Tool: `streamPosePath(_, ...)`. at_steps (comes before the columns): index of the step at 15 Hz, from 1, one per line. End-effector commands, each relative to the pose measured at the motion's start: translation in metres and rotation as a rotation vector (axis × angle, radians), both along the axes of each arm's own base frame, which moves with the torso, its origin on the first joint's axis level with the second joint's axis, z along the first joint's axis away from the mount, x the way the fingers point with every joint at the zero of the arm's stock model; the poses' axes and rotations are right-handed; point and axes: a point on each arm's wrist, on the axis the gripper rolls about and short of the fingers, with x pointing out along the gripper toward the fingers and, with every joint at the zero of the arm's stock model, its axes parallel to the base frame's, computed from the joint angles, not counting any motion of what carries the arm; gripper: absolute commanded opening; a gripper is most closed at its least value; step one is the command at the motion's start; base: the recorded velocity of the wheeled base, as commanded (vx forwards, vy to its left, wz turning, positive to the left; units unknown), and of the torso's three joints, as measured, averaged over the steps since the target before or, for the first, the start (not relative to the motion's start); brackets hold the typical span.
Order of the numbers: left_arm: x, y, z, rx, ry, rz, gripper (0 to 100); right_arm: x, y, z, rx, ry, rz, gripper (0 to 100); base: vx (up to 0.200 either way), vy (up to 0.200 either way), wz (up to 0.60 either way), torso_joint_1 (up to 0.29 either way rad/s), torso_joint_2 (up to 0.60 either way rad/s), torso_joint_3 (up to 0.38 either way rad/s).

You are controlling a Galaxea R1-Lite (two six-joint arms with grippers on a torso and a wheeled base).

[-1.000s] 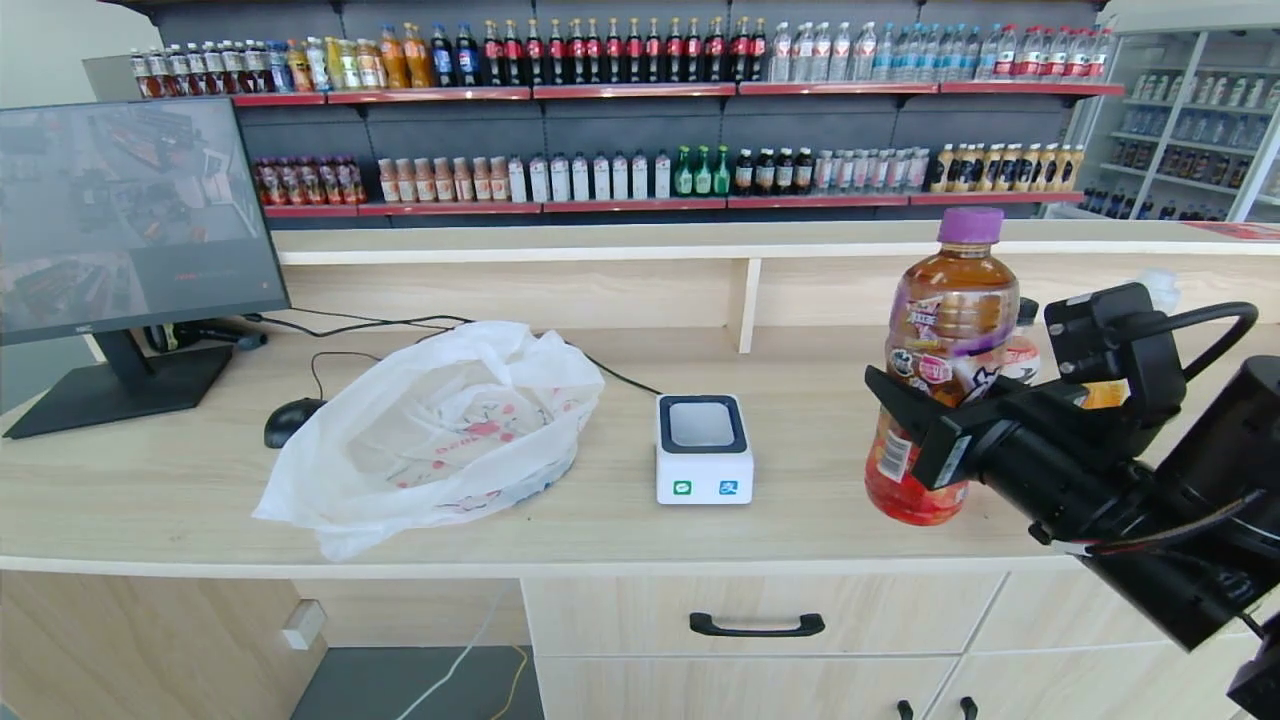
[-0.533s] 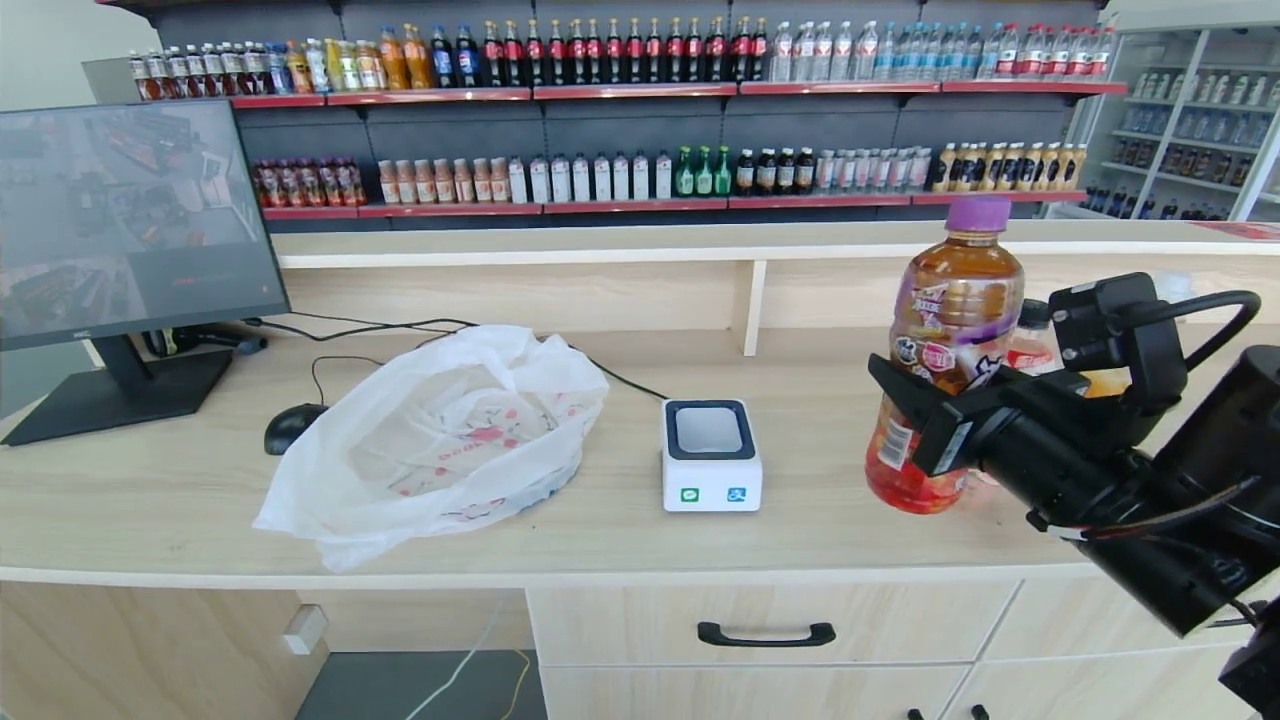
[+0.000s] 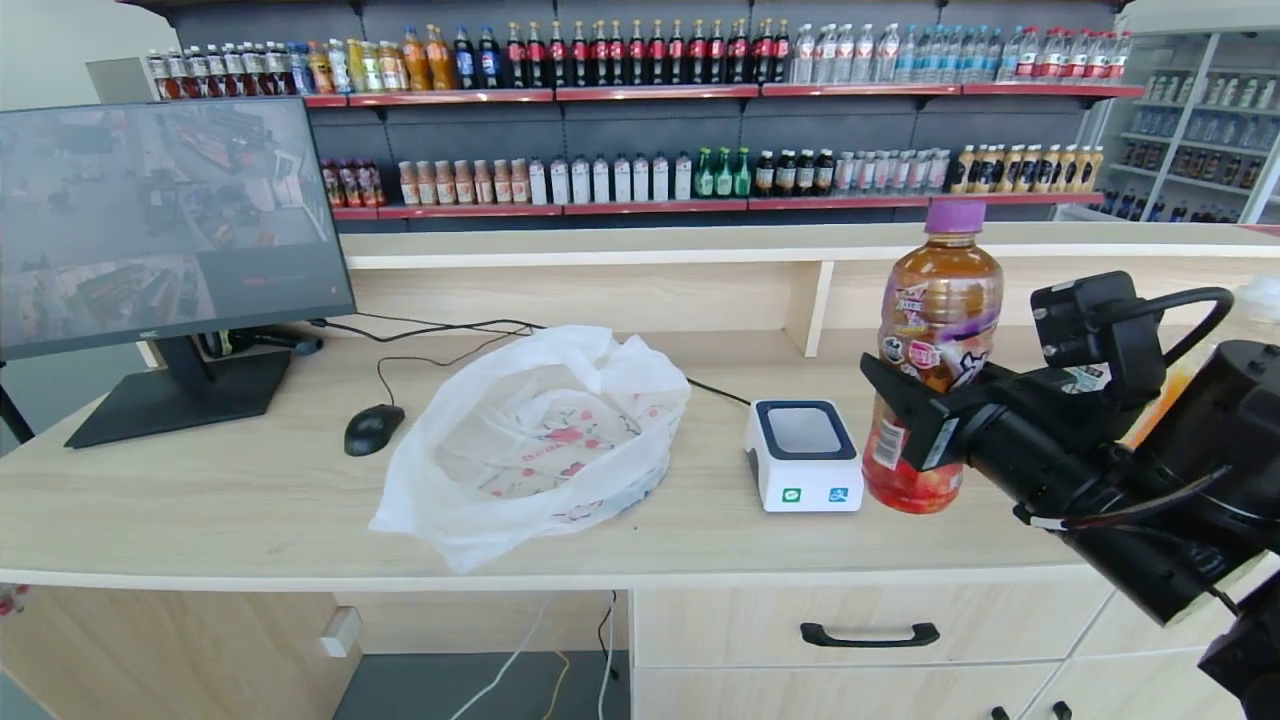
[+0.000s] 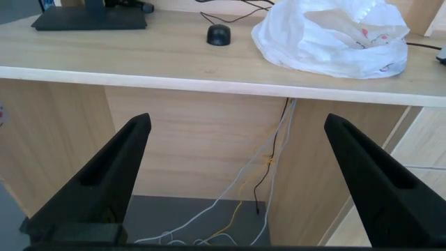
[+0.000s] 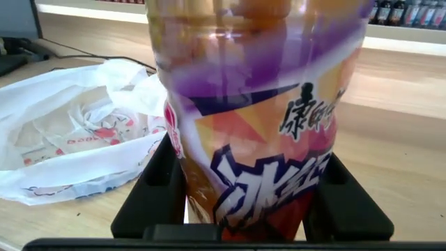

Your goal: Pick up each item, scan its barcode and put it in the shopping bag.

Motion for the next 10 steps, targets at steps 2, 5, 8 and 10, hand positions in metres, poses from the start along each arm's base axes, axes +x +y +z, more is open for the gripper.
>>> streamPosePath(2, 0.000, 0.000, 0.000, 0.000, 0.001, 0.001, 100, 0.003, -0.001, -0.003, -0.010, 0.008, -0.008, 0, 0.000, 0.000, 0.00, 0.000, 0.00, 0.000)
streamPosePath(5, 0.000, 0.000, 0.000, 0.000, -0.001, 0.001, 100, 0.007, -0.010, -0.004, -0.065, -0.003, -0.053, 0, 0.000, 0.000, 0.00, 0.000, 0.00, 0.000)
streamPosePath(8, 0.000, 0.000, 0.000, 0.000, -0.001, 0.001, 100, 0.017, -0.007, 0.006, -0.207, -0.084, -0.083, 0, 0.000, 0.000, 0.00, 0.000, 0.00, 0.000)
streamPosePath(10, 0.000, 0.000, 0.000, 0.000, 0.001, 0.001, 100, 0.030, 0.002, 0.014, -0.327, -0.161, -0.136, 0, 0.000, 0.000, 0.00, 0.000, 0.00, 0.000)
